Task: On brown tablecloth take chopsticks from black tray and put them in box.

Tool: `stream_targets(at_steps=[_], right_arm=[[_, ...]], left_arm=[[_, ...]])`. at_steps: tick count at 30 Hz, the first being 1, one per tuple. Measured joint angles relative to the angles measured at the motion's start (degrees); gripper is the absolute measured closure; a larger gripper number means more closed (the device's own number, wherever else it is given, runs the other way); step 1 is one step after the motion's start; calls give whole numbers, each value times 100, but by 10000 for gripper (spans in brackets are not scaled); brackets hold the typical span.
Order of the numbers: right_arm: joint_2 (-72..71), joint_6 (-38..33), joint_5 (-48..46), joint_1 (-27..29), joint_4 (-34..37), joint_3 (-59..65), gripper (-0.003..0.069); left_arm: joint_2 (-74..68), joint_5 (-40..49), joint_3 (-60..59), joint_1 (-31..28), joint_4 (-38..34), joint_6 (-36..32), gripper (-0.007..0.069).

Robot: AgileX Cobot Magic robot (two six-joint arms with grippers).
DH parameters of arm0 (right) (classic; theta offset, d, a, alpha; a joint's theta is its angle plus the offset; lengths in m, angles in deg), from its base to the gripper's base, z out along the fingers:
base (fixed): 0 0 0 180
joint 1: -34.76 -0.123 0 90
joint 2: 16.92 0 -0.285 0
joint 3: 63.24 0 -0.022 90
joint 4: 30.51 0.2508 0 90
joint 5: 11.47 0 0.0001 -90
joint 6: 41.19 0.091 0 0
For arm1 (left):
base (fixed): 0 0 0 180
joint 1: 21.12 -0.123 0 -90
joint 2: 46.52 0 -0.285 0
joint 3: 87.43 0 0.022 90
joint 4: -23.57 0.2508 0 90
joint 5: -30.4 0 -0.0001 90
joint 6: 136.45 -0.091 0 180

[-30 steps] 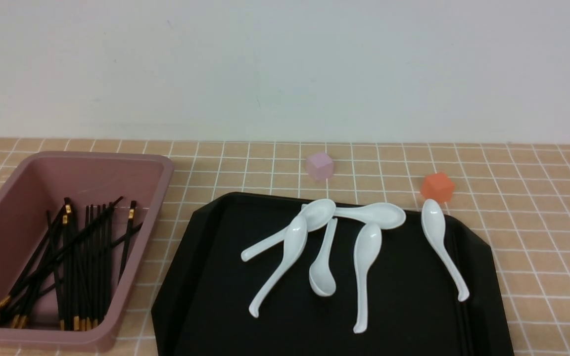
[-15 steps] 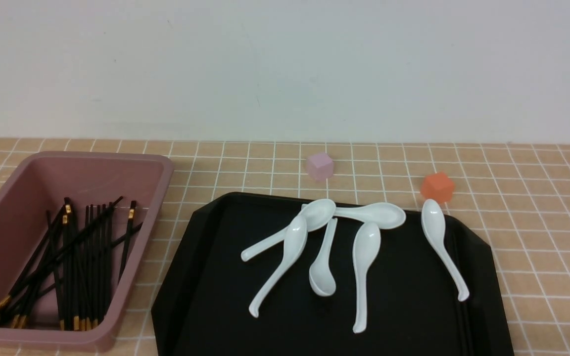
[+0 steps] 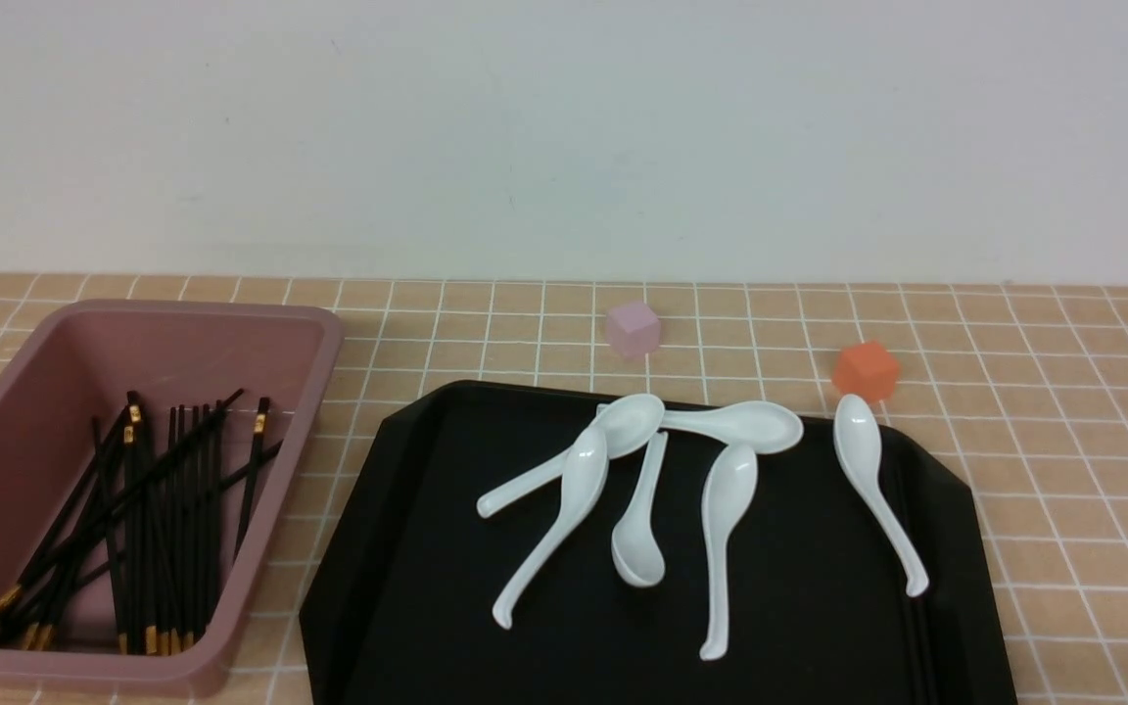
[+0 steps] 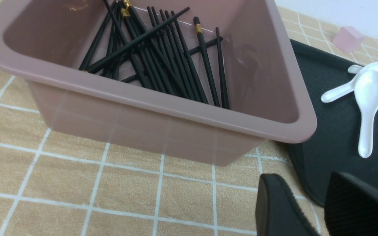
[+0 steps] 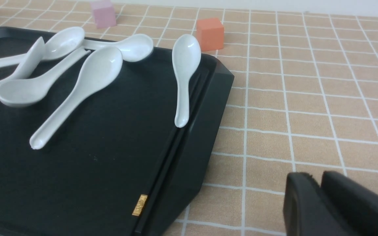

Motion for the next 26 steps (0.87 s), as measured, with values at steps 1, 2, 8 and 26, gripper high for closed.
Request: stream_targets(at_steps=[1, 2, 8, 26], right_arm=[[0, 0, 0, 0, 0, 0, 550], [0, 0, 0, 0, 0, 0, 549], [0, 0, 0, 0, 0, 0, 544], [0, 0, 0, 0, -6, 0, 524]], left_arm=[[0, 0, 0, 0, 0, 0, 385], [0, 0, 0, 0, 0, 0, 385], [0, 0, 0, 0, 0, 0, 385], [0, 0, 0, 0, 0, 0, 385]])
